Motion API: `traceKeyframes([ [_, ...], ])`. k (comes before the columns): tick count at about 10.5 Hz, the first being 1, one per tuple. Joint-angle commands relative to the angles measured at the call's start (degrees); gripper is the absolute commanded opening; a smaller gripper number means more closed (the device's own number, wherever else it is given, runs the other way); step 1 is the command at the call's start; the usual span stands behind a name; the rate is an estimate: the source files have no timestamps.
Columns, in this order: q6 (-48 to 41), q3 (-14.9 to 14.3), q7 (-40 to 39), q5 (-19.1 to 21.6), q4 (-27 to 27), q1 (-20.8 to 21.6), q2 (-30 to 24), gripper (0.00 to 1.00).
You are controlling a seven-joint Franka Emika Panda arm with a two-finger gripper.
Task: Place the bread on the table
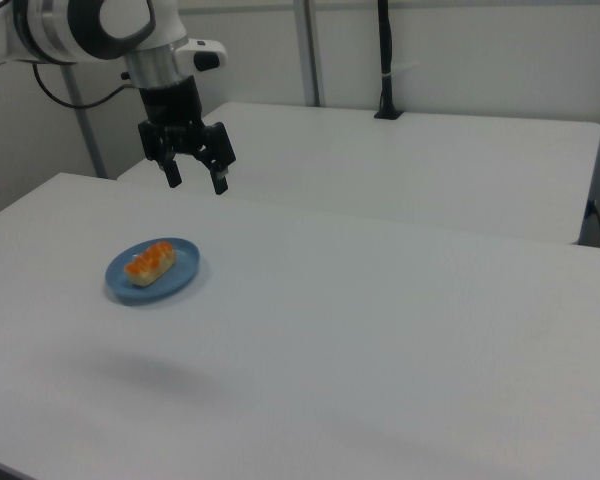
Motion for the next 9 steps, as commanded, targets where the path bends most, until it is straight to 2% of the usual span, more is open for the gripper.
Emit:
traceKeyframes([
  [1,-0.59,0.31,-0.92,2.89,0.13,0.14,0.86,1.00],
  [2,-0.41,0.58,-0.83,3.60,0.22,0.40,1.31,1.00],
  [4,1.78,0.58,1.09,4.22,0.22,4.34,3.93,1.00],
  [7,7.66,0.67,8.22,4.31,0.31,10.14,9.20,1.00],
  [9,13.62,0.58,14.26,4.05,0.31,14.62,14.73,1.00],
])
